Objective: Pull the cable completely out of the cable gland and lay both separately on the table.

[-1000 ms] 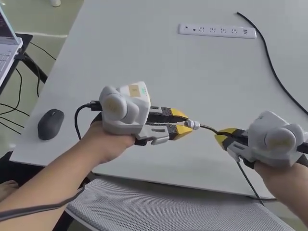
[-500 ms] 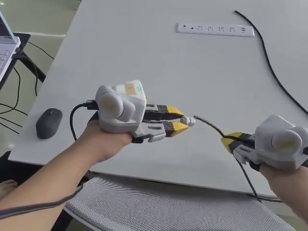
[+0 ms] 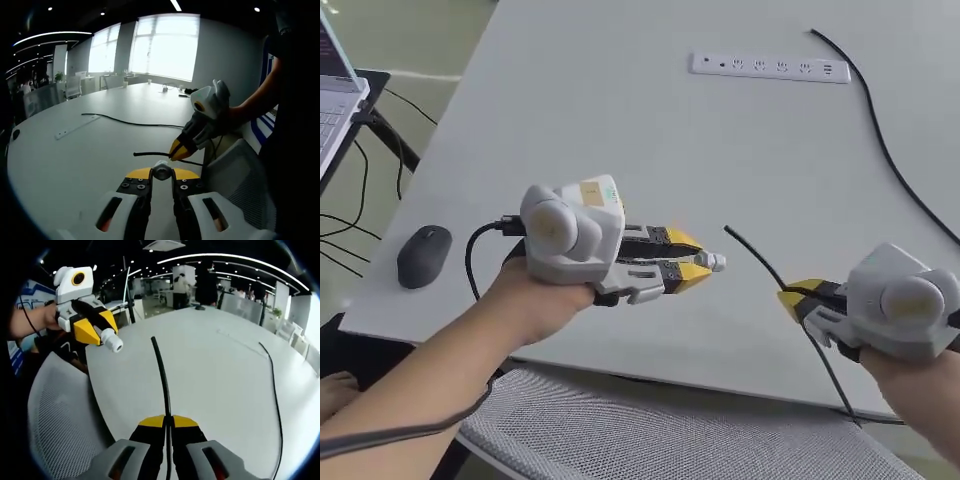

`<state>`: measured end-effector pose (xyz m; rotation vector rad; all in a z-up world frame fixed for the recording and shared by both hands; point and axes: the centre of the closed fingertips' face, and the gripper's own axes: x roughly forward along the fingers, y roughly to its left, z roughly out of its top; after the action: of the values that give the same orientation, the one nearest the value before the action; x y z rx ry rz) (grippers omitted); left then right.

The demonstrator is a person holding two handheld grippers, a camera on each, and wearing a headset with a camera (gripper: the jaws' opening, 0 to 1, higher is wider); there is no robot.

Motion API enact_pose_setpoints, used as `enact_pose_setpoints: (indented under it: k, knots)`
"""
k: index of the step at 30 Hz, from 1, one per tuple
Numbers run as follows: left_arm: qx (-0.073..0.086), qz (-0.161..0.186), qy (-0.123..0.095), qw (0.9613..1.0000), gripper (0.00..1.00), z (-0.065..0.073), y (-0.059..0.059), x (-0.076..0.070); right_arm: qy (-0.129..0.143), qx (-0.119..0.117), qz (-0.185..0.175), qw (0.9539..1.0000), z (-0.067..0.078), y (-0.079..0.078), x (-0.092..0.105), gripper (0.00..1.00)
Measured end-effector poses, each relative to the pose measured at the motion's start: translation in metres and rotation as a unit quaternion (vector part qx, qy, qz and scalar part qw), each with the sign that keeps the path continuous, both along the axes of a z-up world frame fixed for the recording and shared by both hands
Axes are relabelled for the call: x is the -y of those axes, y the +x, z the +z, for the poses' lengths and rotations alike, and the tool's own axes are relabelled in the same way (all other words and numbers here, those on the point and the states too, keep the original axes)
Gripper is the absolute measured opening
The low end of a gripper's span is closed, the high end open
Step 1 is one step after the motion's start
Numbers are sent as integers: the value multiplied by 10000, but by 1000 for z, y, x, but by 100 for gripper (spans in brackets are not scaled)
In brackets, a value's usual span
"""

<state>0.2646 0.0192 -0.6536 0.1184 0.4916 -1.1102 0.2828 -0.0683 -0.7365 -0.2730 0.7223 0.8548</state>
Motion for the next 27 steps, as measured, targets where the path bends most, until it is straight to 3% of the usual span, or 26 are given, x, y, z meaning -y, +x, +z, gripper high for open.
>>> enact_pose_setpoints:
  k: [11,27]
  knots:
    - [-99,10,17,9999,15,-12,-2,-10,-5,-57,-54,10000,9,14,-11,0]
    - [-141,20,27,9999,15,-22,0,-30,-118,132,155,9997,17,40,-47,0]
